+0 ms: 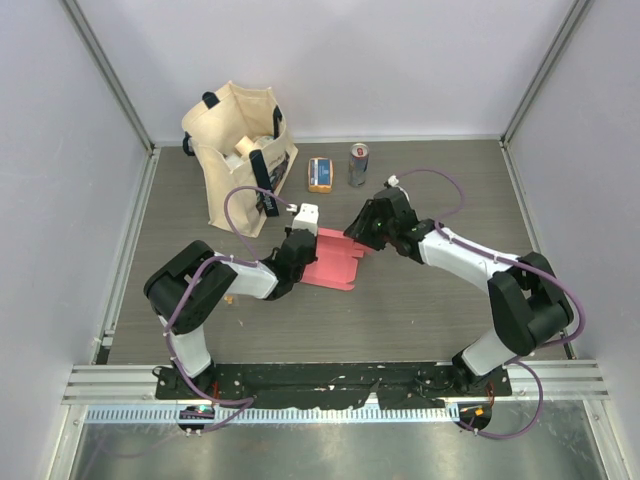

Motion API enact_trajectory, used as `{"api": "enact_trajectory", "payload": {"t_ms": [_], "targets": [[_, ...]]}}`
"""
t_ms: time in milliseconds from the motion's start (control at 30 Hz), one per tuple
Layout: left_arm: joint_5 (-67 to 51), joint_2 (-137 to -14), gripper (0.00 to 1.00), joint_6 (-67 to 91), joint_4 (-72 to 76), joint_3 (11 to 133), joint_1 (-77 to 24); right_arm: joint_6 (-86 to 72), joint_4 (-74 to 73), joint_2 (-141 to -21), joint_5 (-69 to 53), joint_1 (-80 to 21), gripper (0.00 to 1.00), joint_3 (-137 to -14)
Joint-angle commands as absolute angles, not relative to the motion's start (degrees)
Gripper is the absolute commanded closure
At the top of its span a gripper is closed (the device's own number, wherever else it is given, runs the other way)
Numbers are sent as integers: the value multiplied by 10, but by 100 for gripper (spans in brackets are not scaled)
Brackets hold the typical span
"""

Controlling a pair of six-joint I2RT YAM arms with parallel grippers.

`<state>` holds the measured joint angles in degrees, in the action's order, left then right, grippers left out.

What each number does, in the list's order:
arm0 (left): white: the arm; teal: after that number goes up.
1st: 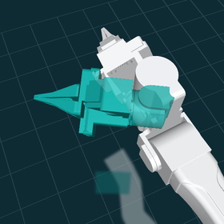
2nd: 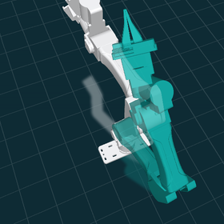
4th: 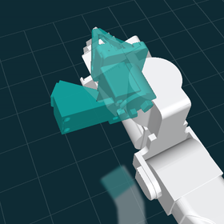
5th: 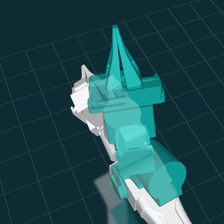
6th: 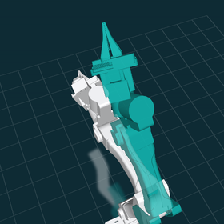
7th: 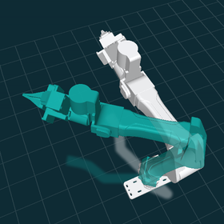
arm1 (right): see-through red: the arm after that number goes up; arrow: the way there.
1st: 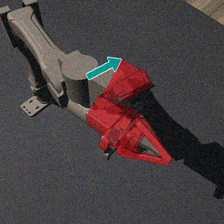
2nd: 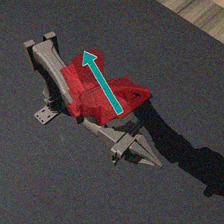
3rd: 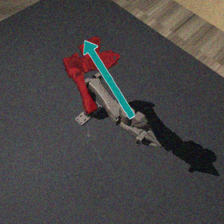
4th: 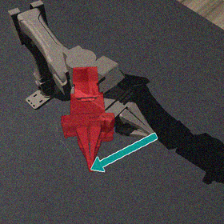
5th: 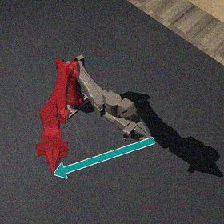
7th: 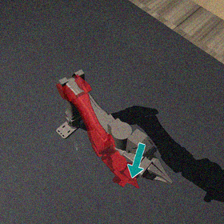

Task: Fold the paper box

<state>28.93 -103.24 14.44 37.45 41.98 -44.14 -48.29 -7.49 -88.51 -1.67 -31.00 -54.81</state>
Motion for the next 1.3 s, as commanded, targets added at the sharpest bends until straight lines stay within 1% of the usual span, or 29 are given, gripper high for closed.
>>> {"api": "enact_trajectory", "payload": {"t_ms": [0, 33, 67, 133, 167, 233, 267, 300, 367, 433, 467, 533, 567, 600, 633, 667, 700, 767, 833, 867, 900, 933, 1000, 1133, 1267], "targets": [[301, -1023, 100, 148, 395, 427, -443, -540, 26, -881, -60, -294, 60, -533], [301, -1023, 100, 148, 395, 427, -443, -553, 42, -876, -62, -292, 64, -525], [300, -1023, 100, 148, 395, 427, -442, -562, 58, -874, -64, -290, 70, -507], [300, -1022, 100, 149, 394, 428, -442, -599, 98, -871, -79, -278, 77, -491], [299, -1022, 100, 151, 394, 427, -442, -610, 113, -872, -89, -273, 85, -476], [298, -1021, 100, 156, 393, 425, -442, -649, 165, -879, -112, -263, 91, -459], [298, -1020, 100, 158, 393, 425, -442, -665, 188, -882, -119, -260, 99, -436], [297, -1020, 100, 161, 393, 425, -442, -677, 234, -885, -126, -258, 99, -426], [297, -1020, 100, 170, 388, 425, -442, -707, 273, -888, -134, -252, 99, -397], [297, -1018, 100, 179, 385, 425, -442, -736, 343, -889, -137, -247, 99, -373], [298, -1017, 100, 183, 384, 424, -443, -736, 361, -890, -149, -240, 98, -362], [300, -1016, 100, 189, 375, 425, -442, -714, 337, -889, -157, -233, 98, -366], [301, -1014, 100, 195, 373, 426, -442, -677, 313, -886, -157, -229, 77, -373], [302, -1013, 100, 199, 369, 427, -442, -655, 270, -867, -151, -226, 69, -374], [306, -1012, 100, 200, 363, 427, -443, -629, 239, -856, -144, -226, 66, -375], [307, -1008, 100, 205, 360, 426, -443, -563, 200, -841, -134, -226, 62, -384], [309, -1007, 100, 205, 360, 425, -443, -539, 146, -813, -109, -229, 62, -383], [313, -1005, 100, 207, 361, 422, -443, -491, 127, -779, -79, -236, 61, -359], [316, -1006, 100, 206, 361, 424, -443, -467, 120, -743, -36, -256, 62, -342], [318, -1008, 100, 204, 360, 423, -442, -442, 110, -739, -18, -264, 68, -342], [319, -1008, 100, 203, 359, 424, -443, -432, 109, -739, 22, -287, 78, -342], [320, -1009, 100, 201, 359, 424, -442, -423, 107, -744, 37, -294, 89, -345], [323, -1010, 100, 199, 359, 424, -442, -408, 110, -765, 67, -313, 98, -352], [321, -1010, 100, 198, 358, 425, -443, -388, 92, -809, 125, -337, 98, -384], [321, -1015, 100, 196, 356, 427, -443, -395, 79, -843, 154, -338, 98, -399]]}}
